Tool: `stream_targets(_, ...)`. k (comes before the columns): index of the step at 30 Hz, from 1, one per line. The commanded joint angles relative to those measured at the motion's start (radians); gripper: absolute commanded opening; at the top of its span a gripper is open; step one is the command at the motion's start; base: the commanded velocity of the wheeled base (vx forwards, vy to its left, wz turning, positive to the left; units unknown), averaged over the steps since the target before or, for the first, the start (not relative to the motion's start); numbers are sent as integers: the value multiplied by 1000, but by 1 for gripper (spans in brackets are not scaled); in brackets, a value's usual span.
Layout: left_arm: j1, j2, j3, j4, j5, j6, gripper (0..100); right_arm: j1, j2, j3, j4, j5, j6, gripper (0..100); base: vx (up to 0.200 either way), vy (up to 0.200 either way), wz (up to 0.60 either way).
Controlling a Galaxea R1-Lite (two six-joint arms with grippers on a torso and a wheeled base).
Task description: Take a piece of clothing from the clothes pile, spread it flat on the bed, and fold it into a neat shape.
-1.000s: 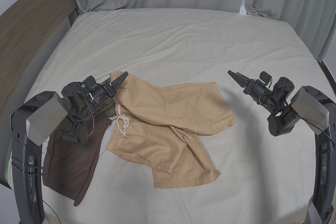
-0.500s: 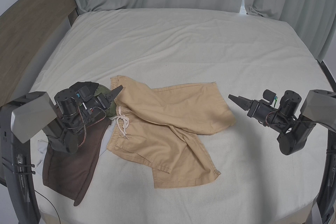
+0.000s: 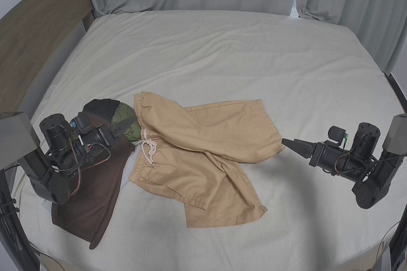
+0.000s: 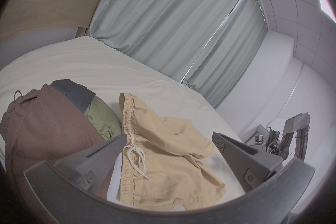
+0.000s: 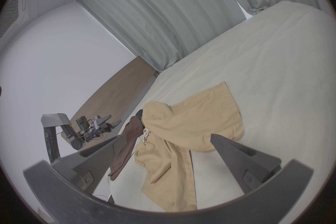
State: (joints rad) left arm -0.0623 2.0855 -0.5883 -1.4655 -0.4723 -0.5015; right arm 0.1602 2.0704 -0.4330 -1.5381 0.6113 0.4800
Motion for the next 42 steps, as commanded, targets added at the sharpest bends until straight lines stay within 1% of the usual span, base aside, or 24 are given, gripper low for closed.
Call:
stream_targets(1,27,-67,107,-50,-46,32,100,47,-27,77,0,-62,-3,100,0,0,0)
stream_targets(3,38,-64,117,-62,-68,58,100,61,0,82,0,-79,-4,100,0,0,0)
stream_targets(8,44,-61,159,-67,-81,98,100,81,33,103,0,-82,0,100,0,0,0)
stream_targets(11,45,-59,162,-68,-86,118,100,79,54,112,0,-82,-1,100,0,0,0)
stream_targets(17,45,-47,168,-76,-95,210,100,73,126,114,0,-82,3,100,0,0,0)
stream_targets(21,44,-25,179,-78,-95,245,100,74,162,112,0,-84,6,100,0,0,0)
stream_targets(23,44,-5,177,-78,-98,276,100,79,191,112,0,-97,8,100,0,0,0)
stream_targets(26,45,-9,174,-78,-98,281,100,85,220,114,1,-131,15,100,0,0,0)
stream_targets(27,45,-9,174,-78,-98,281,100,85,220,114,1,-131,15,100,0,0,0)
stream_targets(28,45,-10,176,-78,-98,281,100,101,235,114,1,-148,37,100,0,0,0)
stream_targets(31,45,-7,173,-78,-98,279,100,125,247,114,1,-169,94,100,0,0,0)
stream_targets(32,45,-7,173,-78,-98,279,100,125,247,114,1,-169,94,100,0,0,0)
stream_targets(33,45,-7,170,-78,-98,278,100,137,249,115,1,-179,129,100,0,0,0)
stream_targets(35,44,-7,170,-78,-98,278,100,153,250,119,1,-180,152,100,0,0,0)
stream_targets(42,42,-5,170,-78,-98,276,100,167,307,137,1,-180,157,100,0,0,0)
